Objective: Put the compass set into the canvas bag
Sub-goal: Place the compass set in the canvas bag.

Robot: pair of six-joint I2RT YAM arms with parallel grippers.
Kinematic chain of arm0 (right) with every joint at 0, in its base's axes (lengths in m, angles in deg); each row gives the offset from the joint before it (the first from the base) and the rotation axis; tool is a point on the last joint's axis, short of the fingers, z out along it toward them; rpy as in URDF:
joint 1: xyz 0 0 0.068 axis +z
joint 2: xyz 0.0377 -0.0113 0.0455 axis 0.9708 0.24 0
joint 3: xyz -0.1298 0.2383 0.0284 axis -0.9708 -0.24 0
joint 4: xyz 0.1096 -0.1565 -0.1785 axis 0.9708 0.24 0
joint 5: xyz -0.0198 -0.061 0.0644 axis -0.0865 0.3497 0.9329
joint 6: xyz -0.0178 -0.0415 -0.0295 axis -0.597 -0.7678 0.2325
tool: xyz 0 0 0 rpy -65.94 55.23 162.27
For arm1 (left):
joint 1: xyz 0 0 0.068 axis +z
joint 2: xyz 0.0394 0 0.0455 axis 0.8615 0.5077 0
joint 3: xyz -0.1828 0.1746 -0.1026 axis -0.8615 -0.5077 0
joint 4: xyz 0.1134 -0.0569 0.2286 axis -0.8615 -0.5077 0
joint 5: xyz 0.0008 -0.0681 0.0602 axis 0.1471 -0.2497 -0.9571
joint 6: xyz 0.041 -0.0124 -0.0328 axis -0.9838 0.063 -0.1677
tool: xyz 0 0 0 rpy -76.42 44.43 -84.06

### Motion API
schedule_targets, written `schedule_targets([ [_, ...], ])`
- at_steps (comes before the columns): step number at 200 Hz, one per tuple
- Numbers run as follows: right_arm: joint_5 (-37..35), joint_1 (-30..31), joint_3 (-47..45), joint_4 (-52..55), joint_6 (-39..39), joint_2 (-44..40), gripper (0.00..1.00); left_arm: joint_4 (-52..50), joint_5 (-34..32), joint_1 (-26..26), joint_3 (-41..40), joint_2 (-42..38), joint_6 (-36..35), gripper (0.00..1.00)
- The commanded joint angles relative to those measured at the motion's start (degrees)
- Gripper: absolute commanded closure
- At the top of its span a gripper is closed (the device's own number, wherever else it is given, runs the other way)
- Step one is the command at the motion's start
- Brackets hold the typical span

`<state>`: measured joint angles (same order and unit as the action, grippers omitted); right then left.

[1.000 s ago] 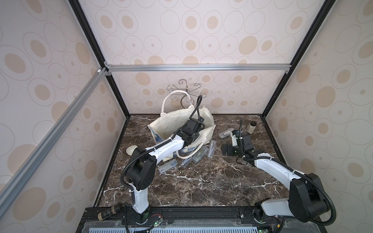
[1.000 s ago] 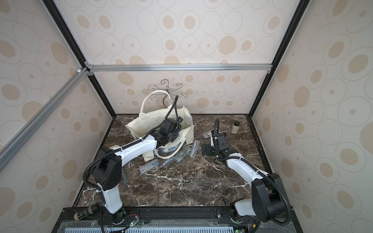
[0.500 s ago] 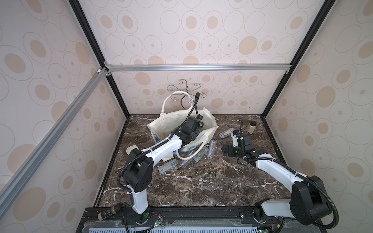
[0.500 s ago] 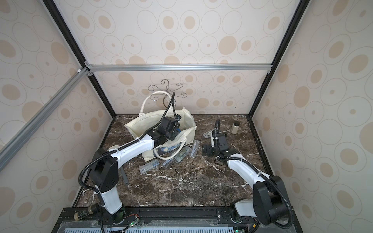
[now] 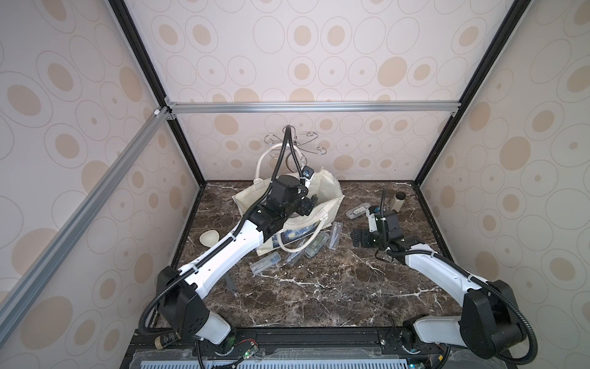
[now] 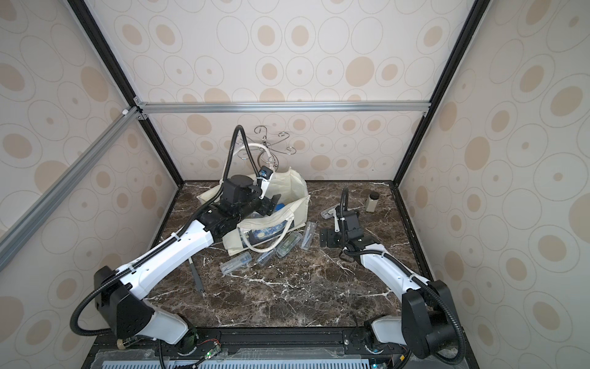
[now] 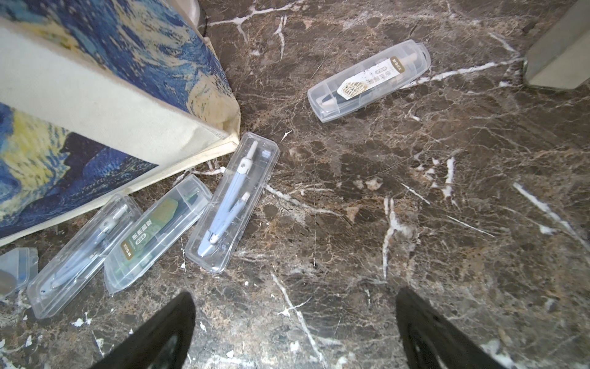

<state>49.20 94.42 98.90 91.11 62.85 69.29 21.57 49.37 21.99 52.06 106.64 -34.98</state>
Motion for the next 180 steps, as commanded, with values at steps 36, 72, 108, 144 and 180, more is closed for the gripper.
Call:
schedule_targets([
  [36, 0.4, -0.4, 0.0, 0.1, 0.3, 0.8, 0.0, -1.7, 19.9, 0.0, -8.4, -10.7, 2.4, 0.16],
  [72, 0.1, -0.4, 0.0, 0.2, 0.2, 0.8, 0.0, -2.4, 21.2, -4.2, -13.6, -13.8, 8.2, 0.16],
  [108, -0.5, -0.4, 0.1, 0.3, -0.3, 0.8, 0.0, -7.5, 9.8, -14.3, -19.7, -13.7, 10.9, 0.14],
  [144, 0.5, -0.4, 0.7, 0.4, -0.4, 1.6, 0.0, -10.7, 4.4, -17.6, -28.0, -12.8, 16.6, 0.12],
  [180, 1.0, -0.4, 0.6, 0.2, -0.4, 1.7, 0.0, -12.1, -0.7, -17.5, -35.2, -13.8, 24.7, 0.12],
])
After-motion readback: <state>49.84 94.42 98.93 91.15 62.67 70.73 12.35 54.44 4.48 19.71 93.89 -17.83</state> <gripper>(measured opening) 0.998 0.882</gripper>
